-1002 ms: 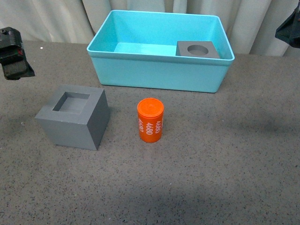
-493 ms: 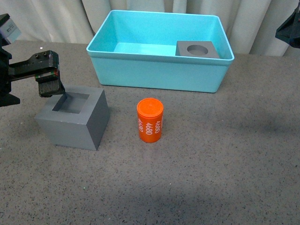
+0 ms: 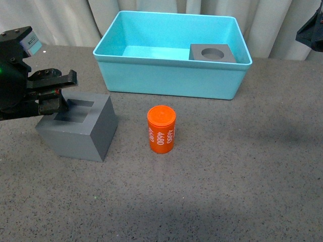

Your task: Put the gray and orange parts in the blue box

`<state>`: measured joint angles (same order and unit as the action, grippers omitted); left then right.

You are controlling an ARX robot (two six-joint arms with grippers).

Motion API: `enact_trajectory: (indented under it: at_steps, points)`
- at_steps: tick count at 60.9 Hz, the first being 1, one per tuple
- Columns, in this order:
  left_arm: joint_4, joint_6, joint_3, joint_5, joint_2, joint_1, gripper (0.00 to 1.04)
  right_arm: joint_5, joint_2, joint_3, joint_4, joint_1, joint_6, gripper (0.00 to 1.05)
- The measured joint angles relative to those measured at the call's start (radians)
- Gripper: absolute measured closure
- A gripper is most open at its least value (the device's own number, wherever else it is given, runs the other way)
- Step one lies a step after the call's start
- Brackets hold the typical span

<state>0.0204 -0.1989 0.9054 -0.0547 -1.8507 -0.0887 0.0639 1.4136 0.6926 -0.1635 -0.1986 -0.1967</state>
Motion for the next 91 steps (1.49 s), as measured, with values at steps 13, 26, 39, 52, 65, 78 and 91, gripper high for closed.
enact_trajectory:
  at_steps: [13, 26, 39, 52, 65, 78, 91]
  points:
    - [0.031, 0.013, 0.001, 0.004, 0.029, -0.007, 0.87, 0.000, 0.000, 0.000, 0.000, 0.000, 0.000, 0.10]
    - [0.061, -0.014, 0.016, -0.029, 0.174, -0.026, 0.88, 0.000, 0.000, 0.000, 0.000, 0.000, 0.000, 0.10]
    - [0.040, -0.040, 0.114, -0.025, 0.225, -0.076, 0.88, 0.000, 0.000, 0.000, 0.000, 0.000, 0.001, 0.10]
    - [0.034, -0.043, 0.351, -0.012, 0.069, -0.103, 0.88, 0.000, 0.000, 0.000, 0.000, 0.000, 0.002, 0.10]
    - [0.088, -0.038, 0.563, -0.006, -0.096, -0.094, 0.88, 0.000, 0.000, 0.000, 0.000, 0.000, 0.002, 0.10]
    - [0.116, -0.023, 0.688, -0.032, -0.207, -0.084, 0.88, 0.000, 0.000, 0.000, 0.000, 0.000, 0.002, 0.10]
    - [0.103, -0.011, 0.714, -0.049, -0.270, -0.090, 0.88, 0.000, 0.000, 0.000, 0.000, 0.000, 0.002, 0.10]
